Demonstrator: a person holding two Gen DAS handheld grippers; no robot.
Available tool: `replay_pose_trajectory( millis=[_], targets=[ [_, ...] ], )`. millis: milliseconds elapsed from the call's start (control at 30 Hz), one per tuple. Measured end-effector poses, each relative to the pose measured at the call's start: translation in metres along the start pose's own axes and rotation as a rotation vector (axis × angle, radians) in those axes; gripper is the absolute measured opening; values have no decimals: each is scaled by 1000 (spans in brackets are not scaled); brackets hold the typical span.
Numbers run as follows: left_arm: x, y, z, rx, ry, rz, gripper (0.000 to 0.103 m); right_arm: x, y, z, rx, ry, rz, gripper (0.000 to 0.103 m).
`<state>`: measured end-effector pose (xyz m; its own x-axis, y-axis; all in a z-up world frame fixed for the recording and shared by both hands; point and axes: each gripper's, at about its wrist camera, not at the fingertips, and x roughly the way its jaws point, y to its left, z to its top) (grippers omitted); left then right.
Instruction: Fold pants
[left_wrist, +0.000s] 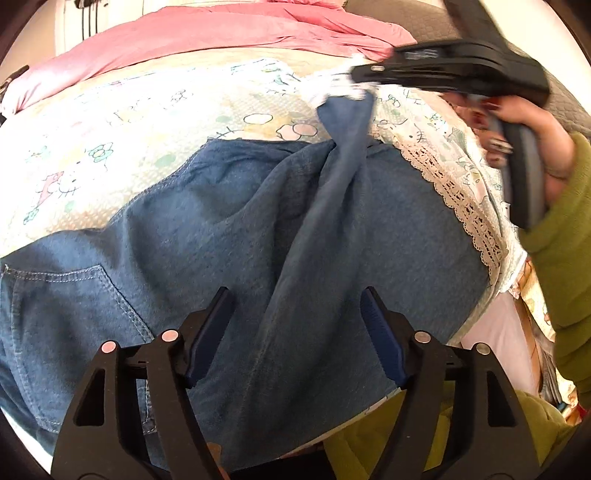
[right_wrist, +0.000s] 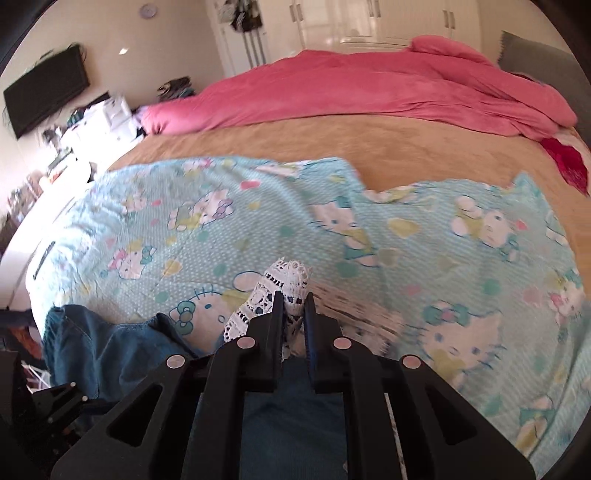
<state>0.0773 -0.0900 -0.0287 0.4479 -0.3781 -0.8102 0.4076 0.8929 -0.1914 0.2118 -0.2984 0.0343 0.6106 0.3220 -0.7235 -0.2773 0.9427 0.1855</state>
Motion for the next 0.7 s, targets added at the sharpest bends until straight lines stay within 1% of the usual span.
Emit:
replay_pose_trajectory(
  millis=[100,133,167,200,233,267,300,333,500,700],
  targets=[
    [-5,-2,-1,9,-17,0,63,-24,-16,-11,54,-14,0,9],
    [-5,-3,-1,14,-21,2,56,-31,-21,-15,64,-16,-5,9],
    [-5,-4,-1,22,-23,7,47,-39,-25,-21,74,-15,-11,9],
    [-4,-6,-1,30,-23,9,42,-44,-27,-25,81,-16,-12,9],
    [-3,-6,0,39,-23,10,31,-49,-29,-30,92,-15,-14,9],
    [-3,-8,0,49,-22,10,21,-53,-32,-35,103,-12,-15,9],
    [-1,-10,2,56,-20,5,15,-58,-35,-40,117,-9,-14,9],
    [-1,-11,1,62,-15,-11,3,-61,-36,-44,126,-5,-15,9],
    [-7,-15,-4,101,-15,-31,1,-77,-43,-70,161,24,-34,9],
    [-9,-21,-15,147,-5,-34,1,-98,-50,-118,215,99,-56,9]
  ],
)
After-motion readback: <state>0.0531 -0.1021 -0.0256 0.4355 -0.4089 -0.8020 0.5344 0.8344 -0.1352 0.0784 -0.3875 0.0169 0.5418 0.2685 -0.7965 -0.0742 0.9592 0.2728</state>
